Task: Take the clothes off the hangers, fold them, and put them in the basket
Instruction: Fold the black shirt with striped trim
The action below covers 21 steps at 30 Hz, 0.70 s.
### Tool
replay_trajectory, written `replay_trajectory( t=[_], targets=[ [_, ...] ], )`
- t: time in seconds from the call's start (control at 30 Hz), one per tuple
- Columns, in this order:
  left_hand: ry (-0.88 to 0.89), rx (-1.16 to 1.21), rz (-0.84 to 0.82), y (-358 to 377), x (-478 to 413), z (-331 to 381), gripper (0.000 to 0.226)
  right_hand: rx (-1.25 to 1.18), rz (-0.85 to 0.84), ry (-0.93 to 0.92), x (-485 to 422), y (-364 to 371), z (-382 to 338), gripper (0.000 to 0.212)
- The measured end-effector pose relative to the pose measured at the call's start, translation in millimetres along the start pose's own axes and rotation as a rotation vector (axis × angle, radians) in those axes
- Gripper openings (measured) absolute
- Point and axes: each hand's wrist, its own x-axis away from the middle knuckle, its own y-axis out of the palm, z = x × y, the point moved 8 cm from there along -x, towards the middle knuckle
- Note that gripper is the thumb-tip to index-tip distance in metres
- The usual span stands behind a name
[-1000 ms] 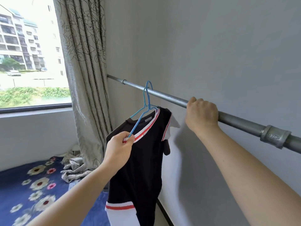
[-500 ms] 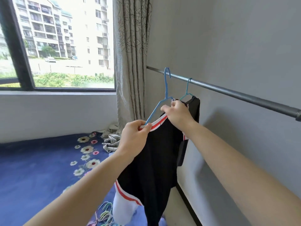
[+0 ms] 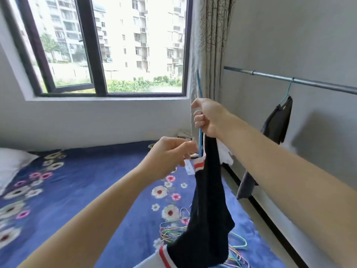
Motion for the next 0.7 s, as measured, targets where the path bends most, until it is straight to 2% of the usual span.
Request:
replay_trajectory(
  t=[0.1, 0.13, 0.23, 0.3, 0.43, 0.53, 0.63, 0.7],
  targets=[
    [-0.048, -0.063, 0.117, -47.9, 8.3, -27.5, 0.013, 0.053, -0.113, 0.106, 19.7, 46.9, 28.6, 0.023],
    [-0.075, -0.101, 0.161, -65.3, 10.7, -38.9, 0.015, 0.089, -0.151, 0.147, 27.4, 63.8, 38.0, 0.024],
    [-0.151, -0.23, 0.242, -97.2, 10.9, -68.3, 0.052, 0.255, -0.256, 0.201, 47.7, 97.9, 55.2, 0.027],
    [-0.167, -0.356, 0.311, -115.2, 13.0, -79.2, 0.059, 0.353, -0.312, 0.193, 57.8, 116.7, 59.8, 0.03],
    [-0.172, -0.612, 0.467, -150.3, 26.6, -87.8, 0.034, 0.541, -0.364, 0.177, 58.7, 139.7, 70.9, 0.038],
    [-0.142, -0.624, 0.561, -175.0, 34.0, -92.6, 0.027, 0.682, -0.401, 0.136, 50.4, 153.0, 85.7, 0.043],
    [-0.15, -0.742, 0.569, -197.9, 31.7, -105.0, 0.024, 0.879, -0.38, -0.033, 36.7, 153.1, 95.8, 0.038],
    [-0.224, -0.847, 0.529, -217.5, 32.3, -123.1, 0.02, 0.955, -0.372, -0.091, 27.2, 141.3, 107.2, 0.037]
  ],
)
